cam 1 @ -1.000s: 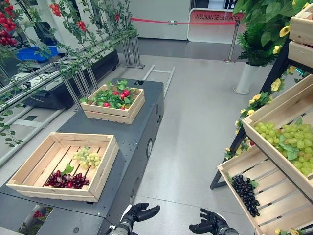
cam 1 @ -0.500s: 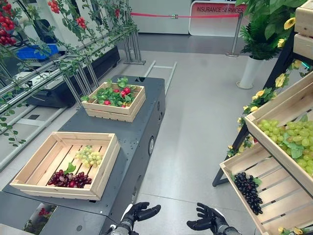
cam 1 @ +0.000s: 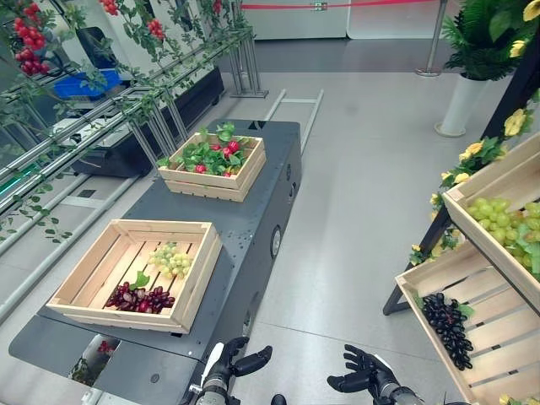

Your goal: Pick up the fruits from the basket on one side to the basket on the other side

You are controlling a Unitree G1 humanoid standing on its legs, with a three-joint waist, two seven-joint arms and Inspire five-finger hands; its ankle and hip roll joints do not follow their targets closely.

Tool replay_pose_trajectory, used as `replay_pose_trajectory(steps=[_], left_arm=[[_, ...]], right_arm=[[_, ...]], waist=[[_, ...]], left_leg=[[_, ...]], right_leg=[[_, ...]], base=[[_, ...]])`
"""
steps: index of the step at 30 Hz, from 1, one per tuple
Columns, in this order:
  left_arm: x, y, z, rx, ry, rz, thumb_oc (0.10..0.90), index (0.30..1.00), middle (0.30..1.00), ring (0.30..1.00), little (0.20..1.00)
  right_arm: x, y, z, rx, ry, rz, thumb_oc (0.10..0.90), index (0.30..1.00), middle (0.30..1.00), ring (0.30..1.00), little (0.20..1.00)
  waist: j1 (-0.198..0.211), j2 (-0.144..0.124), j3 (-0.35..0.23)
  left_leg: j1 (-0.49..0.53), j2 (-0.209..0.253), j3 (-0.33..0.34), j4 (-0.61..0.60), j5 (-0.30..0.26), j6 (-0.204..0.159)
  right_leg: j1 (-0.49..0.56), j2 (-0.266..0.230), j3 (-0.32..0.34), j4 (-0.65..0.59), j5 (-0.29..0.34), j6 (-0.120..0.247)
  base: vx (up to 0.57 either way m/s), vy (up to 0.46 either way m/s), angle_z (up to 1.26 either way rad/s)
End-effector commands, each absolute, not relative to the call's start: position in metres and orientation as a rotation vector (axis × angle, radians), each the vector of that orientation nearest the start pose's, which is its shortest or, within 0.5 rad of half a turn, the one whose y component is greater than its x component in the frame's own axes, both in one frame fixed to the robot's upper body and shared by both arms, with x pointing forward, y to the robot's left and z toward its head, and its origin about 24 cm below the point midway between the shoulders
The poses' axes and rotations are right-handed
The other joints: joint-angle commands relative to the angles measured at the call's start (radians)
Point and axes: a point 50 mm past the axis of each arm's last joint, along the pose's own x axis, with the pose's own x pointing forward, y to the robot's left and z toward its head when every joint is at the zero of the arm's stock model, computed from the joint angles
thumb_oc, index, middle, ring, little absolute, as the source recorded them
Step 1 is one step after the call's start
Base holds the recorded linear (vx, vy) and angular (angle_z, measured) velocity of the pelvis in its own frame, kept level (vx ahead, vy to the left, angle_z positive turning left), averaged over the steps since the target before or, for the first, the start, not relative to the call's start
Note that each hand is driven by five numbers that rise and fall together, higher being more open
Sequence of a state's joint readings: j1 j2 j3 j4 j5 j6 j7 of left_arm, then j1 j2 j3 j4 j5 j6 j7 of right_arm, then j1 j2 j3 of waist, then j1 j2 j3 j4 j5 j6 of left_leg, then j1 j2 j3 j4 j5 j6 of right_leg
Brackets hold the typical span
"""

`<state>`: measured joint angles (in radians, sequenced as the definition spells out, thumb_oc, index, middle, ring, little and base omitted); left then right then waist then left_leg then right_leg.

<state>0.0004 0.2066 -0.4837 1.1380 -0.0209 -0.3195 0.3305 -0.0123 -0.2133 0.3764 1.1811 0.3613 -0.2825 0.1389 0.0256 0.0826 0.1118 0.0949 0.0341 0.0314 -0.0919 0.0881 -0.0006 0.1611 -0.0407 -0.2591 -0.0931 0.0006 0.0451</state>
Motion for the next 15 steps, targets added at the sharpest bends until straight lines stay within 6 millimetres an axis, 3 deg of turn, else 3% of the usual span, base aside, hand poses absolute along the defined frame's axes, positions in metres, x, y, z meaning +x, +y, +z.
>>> replay_pose_trajectory(steps=[1, 2, 5, 7, 10, 13, 15], left_arm=[[0.168, 0.170, -0.125, 0.511, 0.547, -0.059, 0.800, 0.900, 0.900, 0.900, 0.900], [0.170, 0.170, -0.123, 0.507, 0.537, -0.058, 0.800, 0.900, 0.900, 0.900, 0.900], [0.185, 0.164, -0.113, 0.539, 0.440, -0.092, 0.800, 0.900, 0.900, 0.900, 0.900], [0.196, 0.161, -0.107, 0.528, 0.388, -0.062, 0.800, 0.900, 0.900, 0.900, 0.900], [0.207, 0.164, -0.095, 0.456, 0.297, 0.011, 0.800, 0.900, 0.900, 0.900, 0.900], [0.216, 0.163, -0.083, 0.439, 0.207, -0.019, 0.800, 0.900, 0.900, 0.900, 0.900], [0.235, 0.162, -0.057, 0.467, 0.068, -0.058, 0.800, 0.900, 0.900, 0.900, 0.900]], right_arm=[[0.173, -0.175, -0.128, -0.024, 0.719, 0.223, 0.800, 0.900, 0.900, 0.900, 0.900], [0.174, -0.176, -0.127, -0.025, 0.706, 0.208, 0.800, 0.900, 0.900, 0.900, 0.900], [0.183, -0.184, -0.119, 0.006, 0.625, 0.077, 0.800, 0.900, 0.900, 0.900, 0.900], [0.190, -0.188, -0.115, 0.025, 0.585, 0.023, 0.800, 0.900, 0.900, 0.900, 0.900], [0.196, -0.188, -0.113, 0.029, 0.570, -0.025, 0.800, 0.900, 0.900, 0.900, 0.900], [0.197, -0.187, -0.112, 0.046, 0.561, -0.024, 0.800, 0.900, 0.900, 0.900, 0.900], [0.203, -0.183, -0.106, 0.036, 0.519, -0.010, 0.800, 0.900, 0.900, 0.900, 0.900]], waist=[[0.029, -0.055, 0.055], [0.029, -0.054, 0.056], [0.004, -0.041, 0.063], [-0.006, -0.043, 0.070], [0.012, -0.049, 0.072], [0.026, -0.051, 0.071], [0.035, -0.046, 0.077]], left_leg=[[0.025, -0.046, 0.061, 0.095, -0.144, -0.022], [0.021, -0.040, 0.075, 0.087, -0.136, -0.025], [-0.002, 0.031, 0.226, 0.005, -0.062, -0.070], [-0.028, 0.055, 0.289, 0.005, -0.046, -0.080], [-0.016, 0.020, 0.237, 0.005, -0.076, -0.042], [0.004, 0.006, 0.229, 0.005, -0.095, -0.021], [0.014, -0.017, 0.216, 0.005, -0.104, 0.008]], right_leg=[[0.036, -0.045, -0.006, 0.008, -0.044, -0.024], [0.032, -0.046, -0.015, 0.015, -0.048, -0.025], [0.026, -0.055, -0.086, 0.059, -0.089, -0.023], [0.020, -0.070, -0.115, 0.085, -0.109, -0.022], [0.011, -0.112, -0.115, 0.122, -0.111, 0.002], [0.012, -0.142, -0.133, 0.149, -0.114, 0.020], [-0.027, -0.191, -0.131, 0.303, -0.116, 0.035]], base=[[0.02, 0.071, 0.19], [0.01, 0.148, 0.25], [0.00, 0.232, 0.68], [0.04, 0.263, 1.36], [0.15, 0.285, 0.77], [0.21, 0.257, 0.20], [0.23, 0.328, 0.17]])
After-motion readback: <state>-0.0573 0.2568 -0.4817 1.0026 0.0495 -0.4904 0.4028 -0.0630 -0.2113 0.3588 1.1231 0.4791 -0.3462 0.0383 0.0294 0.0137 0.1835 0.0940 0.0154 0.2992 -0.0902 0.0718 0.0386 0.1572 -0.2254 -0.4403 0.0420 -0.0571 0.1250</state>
